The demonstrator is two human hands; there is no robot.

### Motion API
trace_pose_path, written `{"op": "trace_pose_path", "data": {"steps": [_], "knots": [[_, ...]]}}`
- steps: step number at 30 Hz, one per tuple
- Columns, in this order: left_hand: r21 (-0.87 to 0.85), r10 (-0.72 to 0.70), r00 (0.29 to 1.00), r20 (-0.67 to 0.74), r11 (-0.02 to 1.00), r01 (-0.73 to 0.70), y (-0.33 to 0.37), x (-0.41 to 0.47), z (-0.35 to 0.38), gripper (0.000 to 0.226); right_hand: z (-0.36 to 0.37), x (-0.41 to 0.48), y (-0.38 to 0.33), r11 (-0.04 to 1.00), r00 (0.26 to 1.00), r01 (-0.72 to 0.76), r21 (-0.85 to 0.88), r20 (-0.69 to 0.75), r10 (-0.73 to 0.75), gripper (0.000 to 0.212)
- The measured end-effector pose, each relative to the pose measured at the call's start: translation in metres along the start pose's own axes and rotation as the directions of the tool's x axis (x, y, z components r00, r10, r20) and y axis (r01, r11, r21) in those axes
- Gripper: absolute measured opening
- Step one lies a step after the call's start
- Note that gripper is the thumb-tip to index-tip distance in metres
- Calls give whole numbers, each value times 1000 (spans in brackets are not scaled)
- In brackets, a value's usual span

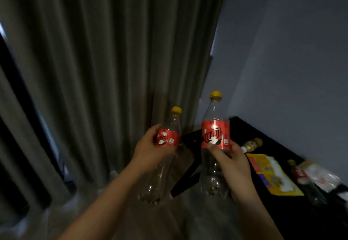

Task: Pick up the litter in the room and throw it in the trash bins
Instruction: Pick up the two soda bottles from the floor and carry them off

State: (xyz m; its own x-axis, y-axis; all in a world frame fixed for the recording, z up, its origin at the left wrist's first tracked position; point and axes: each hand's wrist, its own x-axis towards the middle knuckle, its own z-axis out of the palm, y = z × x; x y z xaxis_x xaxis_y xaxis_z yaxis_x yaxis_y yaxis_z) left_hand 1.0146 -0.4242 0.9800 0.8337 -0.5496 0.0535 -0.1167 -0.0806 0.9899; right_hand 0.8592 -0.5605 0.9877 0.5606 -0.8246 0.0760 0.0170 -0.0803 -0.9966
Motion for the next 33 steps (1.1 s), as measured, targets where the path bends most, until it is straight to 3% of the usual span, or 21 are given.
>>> {"op": "trace_pose_path", "data": {"steps": [5,11,20,27,33], "knots": [[-68,73,976,205,996,-60,32,-46,25,80,-41,-69,-33,996,976,86,-5,-202,-85,31],[-166,132,854,503,985,-55,80,-123,101,85,-139,-165,-63,991,853,85,-99,-507,-124,38],[-342,261,591,763,939,27,143,-304,254,58,-315,-338,-102,969,571,82,-235,-786,-239,34],[-388,330,320,888,911,137,170,-505,380,71,-453,-533,-115,956,269,-47,-289,-925,-267,32],[-371,363,77,928,902,221,181,-654,438,70,-511,-671,-122,944,11,-184,-272,-961,-275,35]]}}
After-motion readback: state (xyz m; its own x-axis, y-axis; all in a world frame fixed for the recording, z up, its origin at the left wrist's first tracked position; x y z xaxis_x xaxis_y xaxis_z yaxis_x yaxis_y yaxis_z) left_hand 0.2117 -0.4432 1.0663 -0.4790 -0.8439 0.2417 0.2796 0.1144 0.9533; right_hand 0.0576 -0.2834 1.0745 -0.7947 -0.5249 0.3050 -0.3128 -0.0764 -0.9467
